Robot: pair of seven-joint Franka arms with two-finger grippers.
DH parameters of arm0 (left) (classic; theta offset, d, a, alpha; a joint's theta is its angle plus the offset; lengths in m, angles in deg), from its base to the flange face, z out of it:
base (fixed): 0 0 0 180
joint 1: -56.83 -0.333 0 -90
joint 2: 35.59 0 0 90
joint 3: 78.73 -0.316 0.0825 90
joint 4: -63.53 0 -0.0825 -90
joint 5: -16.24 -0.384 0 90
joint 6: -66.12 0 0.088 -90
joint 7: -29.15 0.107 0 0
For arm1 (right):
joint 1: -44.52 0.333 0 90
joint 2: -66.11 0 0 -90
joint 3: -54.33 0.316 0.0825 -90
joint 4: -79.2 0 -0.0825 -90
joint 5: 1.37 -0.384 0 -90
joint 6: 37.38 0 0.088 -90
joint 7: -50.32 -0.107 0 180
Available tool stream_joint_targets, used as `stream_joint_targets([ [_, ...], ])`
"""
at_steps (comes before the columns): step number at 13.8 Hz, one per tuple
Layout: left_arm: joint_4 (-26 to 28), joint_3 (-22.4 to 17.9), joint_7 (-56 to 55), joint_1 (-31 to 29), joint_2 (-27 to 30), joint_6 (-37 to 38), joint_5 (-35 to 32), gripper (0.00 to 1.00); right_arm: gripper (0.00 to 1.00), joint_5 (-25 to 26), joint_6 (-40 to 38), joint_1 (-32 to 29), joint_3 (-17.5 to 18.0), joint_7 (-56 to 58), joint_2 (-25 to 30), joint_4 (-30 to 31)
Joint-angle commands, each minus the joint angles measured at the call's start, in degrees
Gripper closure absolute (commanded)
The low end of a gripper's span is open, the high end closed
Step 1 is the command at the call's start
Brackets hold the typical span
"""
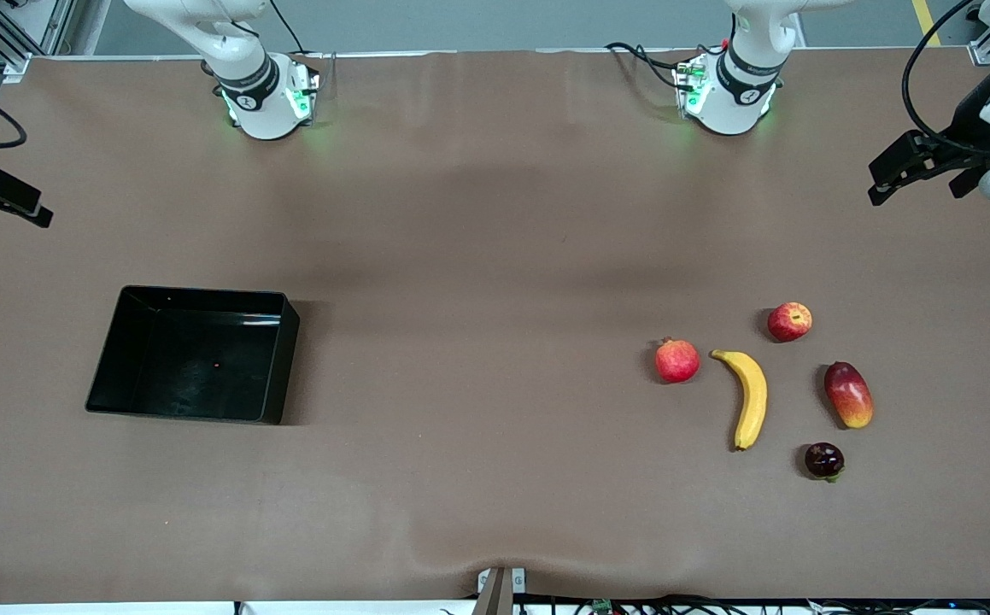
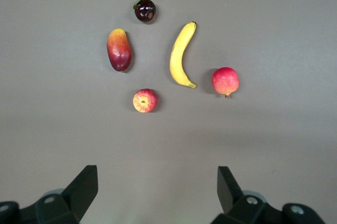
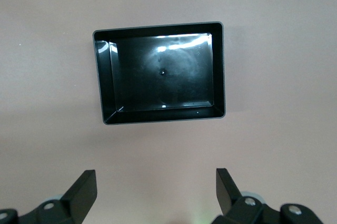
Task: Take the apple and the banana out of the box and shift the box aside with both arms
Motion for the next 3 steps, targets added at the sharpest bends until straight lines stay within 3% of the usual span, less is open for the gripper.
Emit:
stream_joint_targets([
  [1,-0.9,0.7,0.2,-0.1,0.3,1.2,0.7,0.00,0.00,0.0,-0.6,-1.0,0.7,0.9,0.3,0.2],
  [3,-1.6,1.0,0.2,-0.2,0.5,2.5,0.5,0.00,0.00,-0.1,-0.6,-1.0,0.7,0.9,0.2,0.3],
])
